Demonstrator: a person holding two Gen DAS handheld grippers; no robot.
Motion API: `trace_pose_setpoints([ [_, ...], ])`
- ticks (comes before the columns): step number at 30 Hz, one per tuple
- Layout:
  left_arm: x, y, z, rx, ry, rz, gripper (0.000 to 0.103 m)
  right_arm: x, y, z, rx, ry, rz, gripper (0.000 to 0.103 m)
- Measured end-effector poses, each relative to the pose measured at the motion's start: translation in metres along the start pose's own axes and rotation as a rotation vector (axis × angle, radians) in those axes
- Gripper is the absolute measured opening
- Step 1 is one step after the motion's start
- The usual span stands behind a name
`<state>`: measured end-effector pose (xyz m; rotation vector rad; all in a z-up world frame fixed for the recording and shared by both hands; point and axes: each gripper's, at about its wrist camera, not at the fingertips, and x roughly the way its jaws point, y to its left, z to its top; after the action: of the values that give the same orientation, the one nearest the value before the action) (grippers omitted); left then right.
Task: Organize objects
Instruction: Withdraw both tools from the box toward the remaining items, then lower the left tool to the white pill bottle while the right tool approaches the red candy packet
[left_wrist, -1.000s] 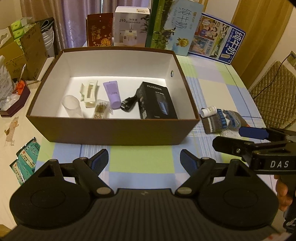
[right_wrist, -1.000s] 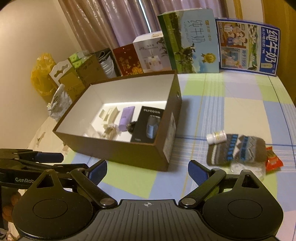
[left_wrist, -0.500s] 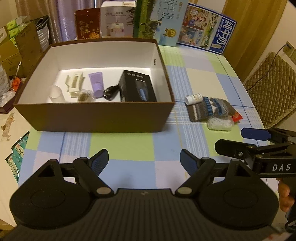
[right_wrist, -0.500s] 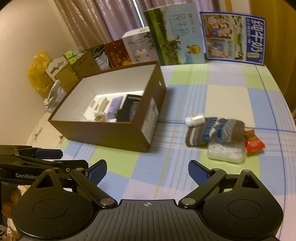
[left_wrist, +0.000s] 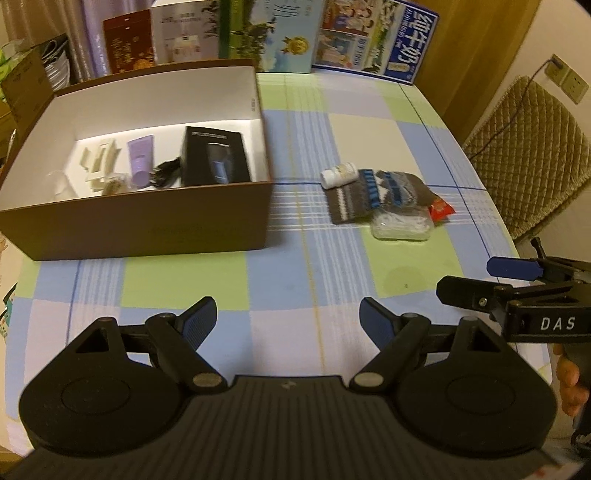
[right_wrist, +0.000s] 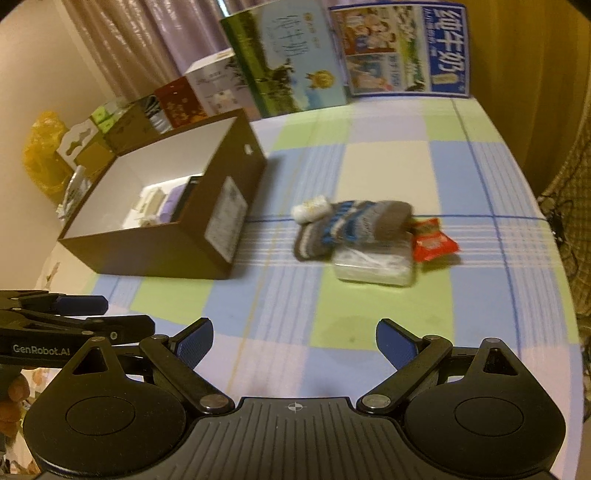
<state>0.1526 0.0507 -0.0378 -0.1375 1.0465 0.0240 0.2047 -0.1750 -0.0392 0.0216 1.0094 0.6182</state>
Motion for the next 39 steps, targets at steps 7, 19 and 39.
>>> trace_pose_setpoints([
  [7, 0.013, -0.029, 0.004, 0.031, 0.006, -0.022, 0.082, -0.009, -0.030, -0.003, 0.032, -0.004, -0.032, 0.092],
  [19, 0.044, -0.064, 0.019, 0.072, -0.001, -0.044, 0.082, -0.008, -0.072, 0.001, 0.075, -0.009, -0.085, 0.092],
  [39, 0.082, -0.076, 0.071, 0.164, -0.033, -0.036, 0.076, 0.023, -0.099, 0.034, 0.048, -0.045, -0.143, 0.092],
])
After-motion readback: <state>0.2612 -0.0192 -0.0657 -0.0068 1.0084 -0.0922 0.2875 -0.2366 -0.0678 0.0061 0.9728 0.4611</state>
